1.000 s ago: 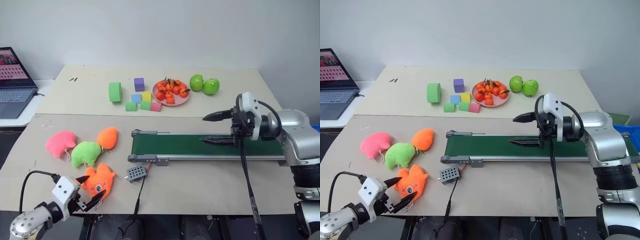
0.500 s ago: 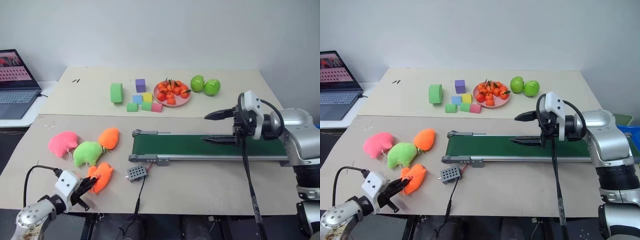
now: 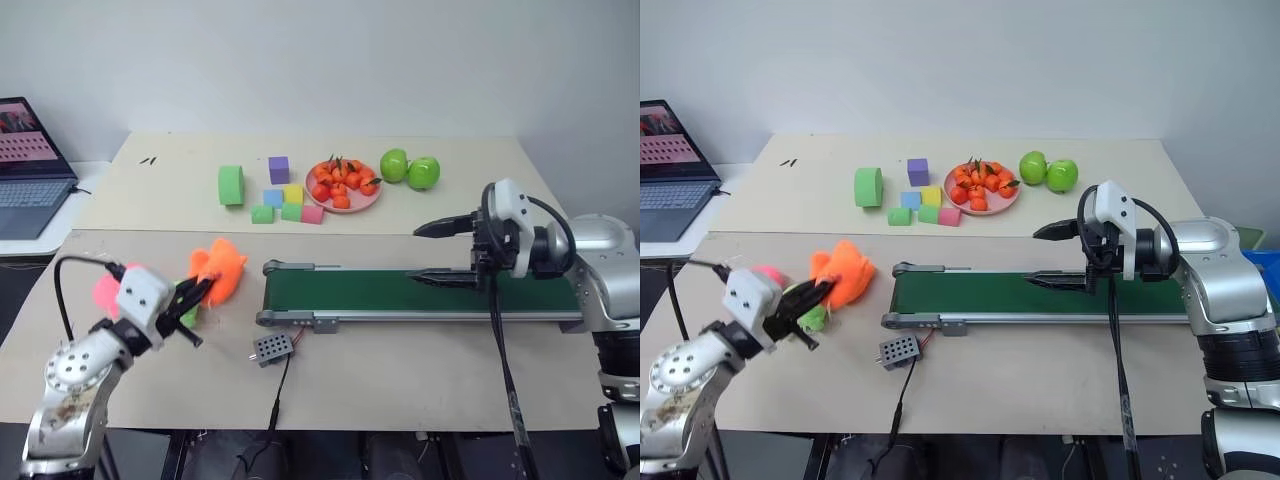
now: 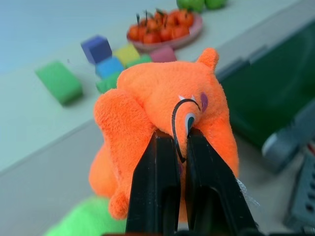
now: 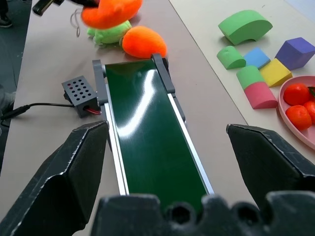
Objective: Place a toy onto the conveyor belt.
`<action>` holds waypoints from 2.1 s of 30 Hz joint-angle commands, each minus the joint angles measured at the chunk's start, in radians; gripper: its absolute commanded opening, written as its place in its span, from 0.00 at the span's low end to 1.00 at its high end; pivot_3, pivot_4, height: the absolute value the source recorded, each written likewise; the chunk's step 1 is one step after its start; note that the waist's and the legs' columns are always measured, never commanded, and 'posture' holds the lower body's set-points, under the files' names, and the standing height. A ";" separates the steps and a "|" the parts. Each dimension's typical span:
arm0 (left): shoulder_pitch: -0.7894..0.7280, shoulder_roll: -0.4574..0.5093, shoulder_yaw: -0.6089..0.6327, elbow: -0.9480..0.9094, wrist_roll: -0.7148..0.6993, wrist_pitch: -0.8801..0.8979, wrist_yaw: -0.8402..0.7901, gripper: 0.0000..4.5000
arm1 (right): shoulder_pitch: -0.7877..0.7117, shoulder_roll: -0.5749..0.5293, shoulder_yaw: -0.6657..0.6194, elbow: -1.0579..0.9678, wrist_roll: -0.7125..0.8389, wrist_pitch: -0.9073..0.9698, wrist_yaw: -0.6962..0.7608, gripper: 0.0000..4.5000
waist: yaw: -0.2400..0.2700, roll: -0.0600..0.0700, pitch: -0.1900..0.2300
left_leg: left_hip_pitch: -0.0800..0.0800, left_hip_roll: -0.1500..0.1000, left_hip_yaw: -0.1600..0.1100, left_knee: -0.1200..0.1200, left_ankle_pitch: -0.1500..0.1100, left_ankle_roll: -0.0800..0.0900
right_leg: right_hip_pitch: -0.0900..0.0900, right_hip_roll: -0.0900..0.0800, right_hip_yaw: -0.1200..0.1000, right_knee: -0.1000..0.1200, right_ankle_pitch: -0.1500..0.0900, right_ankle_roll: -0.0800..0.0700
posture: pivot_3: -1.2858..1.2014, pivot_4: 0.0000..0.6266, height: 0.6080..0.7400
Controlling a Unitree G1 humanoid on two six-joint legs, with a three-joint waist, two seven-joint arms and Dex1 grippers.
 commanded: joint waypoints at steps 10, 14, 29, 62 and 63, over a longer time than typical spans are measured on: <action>-0.290 0.020 -0.227 -0.039 -0.036 0.230 -0.015 0.01 | 0.038 -0.007 -0.058 -0.078 0.031 0.016 -0.046 1.00 | -0.004 -0.001 0.000 | -0.001 0.000 0.000 -0.001 0.000 0.000 | 0.000 0.000 0.000 0.001 0.000 0.000 | 0.52 0.24 0.99; -0.303 0.034 -0.272 0.002 -0.035 0.270 -0.065 0.01 | 0.067 -0.015 -0.081 -0.113 0.043 0.036 -0.062 1.00 | -0.001 -0.001 0.000 | -0.001 0.000 0.000 0.000 0.000 0.000 | 0.000 0.000 0.000 0.000 0.000 0.000 | 0.52 0.24 0.99; -0.448 0.025 -0.377 0.174 0.035 0.240 -0.158 0.08 | 0.126 -0.033 -0.130 -0.180 0.066 0.064 -0.107 1.00 | 0.001 -0.001 0.001 | -0.001 -0.001 0.000 0.000 0.000 0.000 | 0.000 0.000 0.000 0.000 0.000 0.001 | 0.52 0.24 0.99; -0.666 0.098 -0.187 0.189 -0.238 0.492 -0.247 0.98 | 0.073 -0.097 -0.144 -0.116 0.066 0.058 -0.062 1.00 | -0.002 -0.002 0.002 | -0.001 -0.001 0.000 0.001 0.000 0.000 | 0.001 0.000 0.000 0.001 -0.001 0.001 | 0.52 0.24 0.99; -0.669 0.104 -0.188 0.174 -0.247 0.500 -0.253 0.98 | 0.068 -0.101 -0.146 -0.111 0.066 0.058 -0.059 1.00 | -0.002 -0.002 0.002 | -0.001 -0.001 0.000 0.001 0.000 0.000 | 0.001 0.000 0.000 0.001 -0.001 0.001 | 0.52 0.24 0.99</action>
